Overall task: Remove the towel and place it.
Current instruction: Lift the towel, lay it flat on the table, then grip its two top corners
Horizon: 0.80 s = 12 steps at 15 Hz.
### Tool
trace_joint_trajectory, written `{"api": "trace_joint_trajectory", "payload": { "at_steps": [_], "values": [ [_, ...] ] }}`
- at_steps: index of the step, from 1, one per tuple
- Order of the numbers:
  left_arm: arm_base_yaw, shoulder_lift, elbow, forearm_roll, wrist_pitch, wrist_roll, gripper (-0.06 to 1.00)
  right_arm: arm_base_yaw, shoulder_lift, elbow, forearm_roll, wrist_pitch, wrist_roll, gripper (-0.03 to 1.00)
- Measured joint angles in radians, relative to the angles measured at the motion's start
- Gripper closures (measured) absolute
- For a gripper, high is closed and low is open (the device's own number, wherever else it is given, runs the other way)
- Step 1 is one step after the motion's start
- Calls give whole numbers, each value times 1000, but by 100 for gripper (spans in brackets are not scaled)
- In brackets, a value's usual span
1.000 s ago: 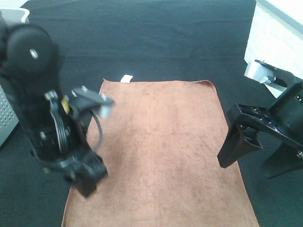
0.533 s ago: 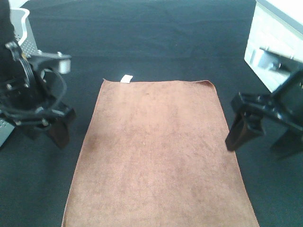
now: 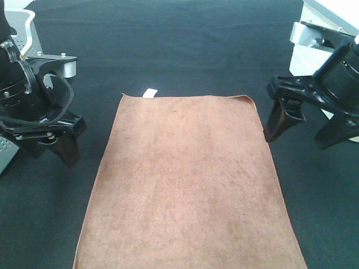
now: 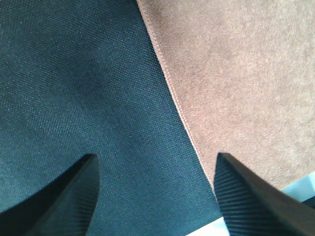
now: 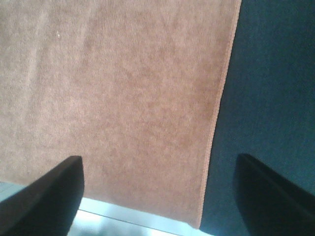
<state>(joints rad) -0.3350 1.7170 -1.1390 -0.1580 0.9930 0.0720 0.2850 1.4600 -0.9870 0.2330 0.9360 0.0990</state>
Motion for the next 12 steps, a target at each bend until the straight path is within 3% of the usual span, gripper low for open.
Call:
{"api": "trace_joint_trajectory", "payload": {
  "at_steps": [4,12],
  "values": [
    [0,0,0,0,-20,-9,14,-50,60,-64,-8,0,-10,21],
    [0,0,-31,0,-51,-31,13,-119,122,-114,-3,6,-50,21]
  ]
}}
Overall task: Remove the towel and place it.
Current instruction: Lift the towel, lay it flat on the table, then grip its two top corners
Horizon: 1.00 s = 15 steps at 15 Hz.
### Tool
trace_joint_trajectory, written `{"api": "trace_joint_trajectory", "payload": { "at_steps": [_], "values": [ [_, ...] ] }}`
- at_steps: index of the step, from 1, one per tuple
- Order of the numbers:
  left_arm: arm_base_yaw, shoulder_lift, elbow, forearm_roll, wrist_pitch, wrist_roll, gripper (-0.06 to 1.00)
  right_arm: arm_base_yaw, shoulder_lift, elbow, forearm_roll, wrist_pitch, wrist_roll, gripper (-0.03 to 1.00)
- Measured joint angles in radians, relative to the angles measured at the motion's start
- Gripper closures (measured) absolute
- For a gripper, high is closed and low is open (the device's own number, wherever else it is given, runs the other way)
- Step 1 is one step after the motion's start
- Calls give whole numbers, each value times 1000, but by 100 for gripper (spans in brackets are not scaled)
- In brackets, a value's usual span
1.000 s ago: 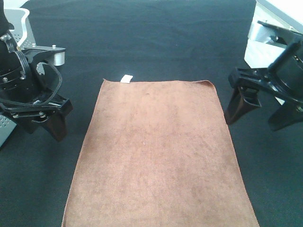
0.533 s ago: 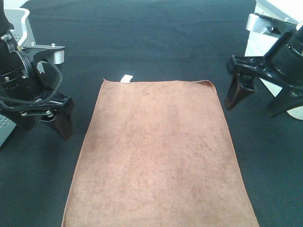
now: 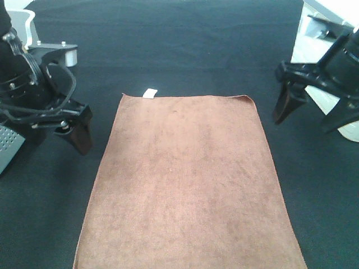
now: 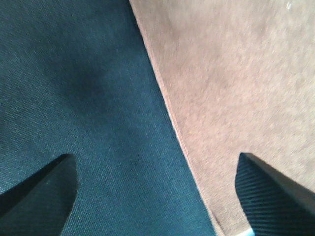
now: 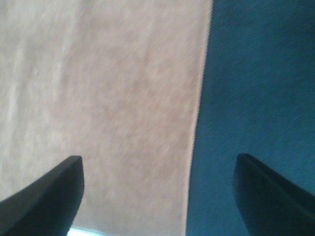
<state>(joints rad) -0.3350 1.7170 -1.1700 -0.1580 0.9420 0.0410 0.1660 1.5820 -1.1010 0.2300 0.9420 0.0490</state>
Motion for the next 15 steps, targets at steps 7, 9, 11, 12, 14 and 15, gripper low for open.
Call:
{"api": "trace_joint_trajectory", "payload": {
  "at_steps": [7,9,11,12,14,15],
  "values": [
    [0,0,-55,-6,47,-29,13,-21,20,-50,6,57,-38,21],
    [0,0,-55,-6,12,-32,13,-21,20,-50,1,62,-64,21],
    [0,0,-57,-2,-5,-33,13,-21,20,-58,-6,50,-64,21],
    [0,0,-60,4,-5,-41,13,-21,25,-80,-6,51,-64,21],
    [0,1,-61,22,-5,-67,13,-21,61,-148,-6,83,-64,21],
    [8,11,-65,25,-6,-76,13,-21,95,-195,-8,104,-64,21]
  ]
}}
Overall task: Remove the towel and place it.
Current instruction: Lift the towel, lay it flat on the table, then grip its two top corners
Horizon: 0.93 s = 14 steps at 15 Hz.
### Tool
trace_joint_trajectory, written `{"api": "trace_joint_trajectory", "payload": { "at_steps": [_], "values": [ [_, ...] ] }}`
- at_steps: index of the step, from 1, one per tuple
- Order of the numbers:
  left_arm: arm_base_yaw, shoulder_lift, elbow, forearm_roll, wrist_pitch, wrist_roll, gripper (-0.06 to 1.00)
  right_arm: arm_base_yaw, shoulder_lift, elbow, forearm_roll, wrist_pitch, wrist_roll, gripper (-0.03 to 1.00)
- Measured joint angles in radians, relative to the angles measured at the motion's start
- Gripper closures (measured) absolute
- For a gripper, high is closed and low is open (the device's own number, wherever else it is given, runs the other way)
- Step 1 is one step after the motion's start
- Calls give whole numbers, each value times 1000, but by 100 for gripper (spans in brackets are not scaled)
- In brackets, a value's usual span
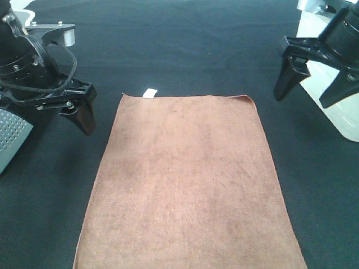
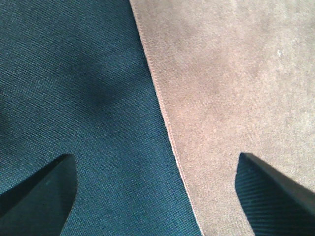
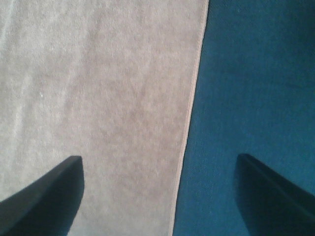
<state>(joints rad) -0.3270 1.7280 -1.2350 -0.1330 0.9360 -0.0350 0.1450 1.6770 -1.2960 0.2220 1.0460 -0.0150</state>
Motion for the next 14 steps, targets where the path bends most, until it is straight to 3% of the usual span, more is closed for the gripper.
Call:
{"api": "trace_joint_trajectory", "payload": {
  "at_steps": [8,14],
  "values": [
    [29,93,-64,28,10,-3,13,0,122,-122,-5,54,-27,21],
    [29,259,-285,48,80,-4,13,0,224,-133,-5,-10,-28,21]
  ]
}}
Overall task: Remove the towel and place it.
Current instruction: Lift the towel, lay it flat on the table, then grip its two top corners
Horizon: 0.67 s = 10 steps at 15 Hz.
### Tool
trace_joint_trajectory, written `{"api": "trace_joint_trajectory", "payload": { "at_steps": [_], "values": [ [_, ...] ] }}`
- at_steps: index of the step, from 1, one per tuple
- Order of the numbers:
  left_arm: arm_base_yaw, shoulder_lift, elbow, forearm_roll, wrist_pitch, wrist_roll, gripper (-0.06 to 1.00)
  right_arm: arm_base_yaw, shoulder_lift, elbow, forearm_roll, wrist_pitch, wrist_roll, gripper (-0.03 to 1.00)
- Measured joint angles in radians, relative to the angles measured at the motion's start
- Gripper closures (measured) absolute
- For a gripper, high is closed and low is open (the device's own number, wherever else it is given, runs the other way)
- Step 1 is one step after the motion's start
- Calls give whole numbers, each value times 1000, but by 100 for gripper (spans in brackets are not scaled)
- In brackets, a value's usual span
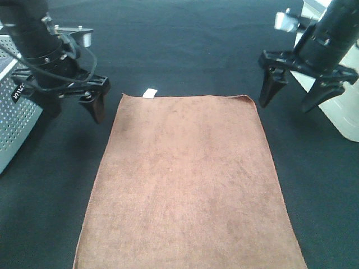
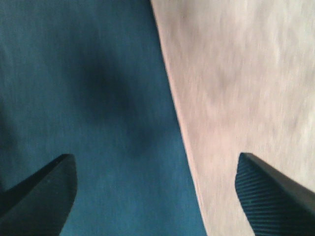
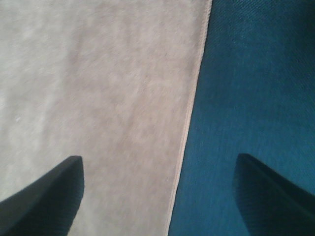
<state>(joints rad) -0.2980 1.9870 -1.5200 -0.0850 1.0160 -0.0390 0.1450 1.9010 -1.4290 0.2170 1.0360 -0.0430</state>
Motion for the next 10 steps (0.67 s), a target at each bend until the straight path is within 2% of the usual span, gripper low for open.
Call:
{"api": "trace_joint_trajectory", "payload": {
  "at_steps": [7,10],
  "values": [
    [0,265,-343,-3,106,-3,13,0,231,-241,49,-23,-100,21],
    [0,353,-475,-6,142,-3,13,0,292,-317,56,-23,-103,21]
  ]
}}
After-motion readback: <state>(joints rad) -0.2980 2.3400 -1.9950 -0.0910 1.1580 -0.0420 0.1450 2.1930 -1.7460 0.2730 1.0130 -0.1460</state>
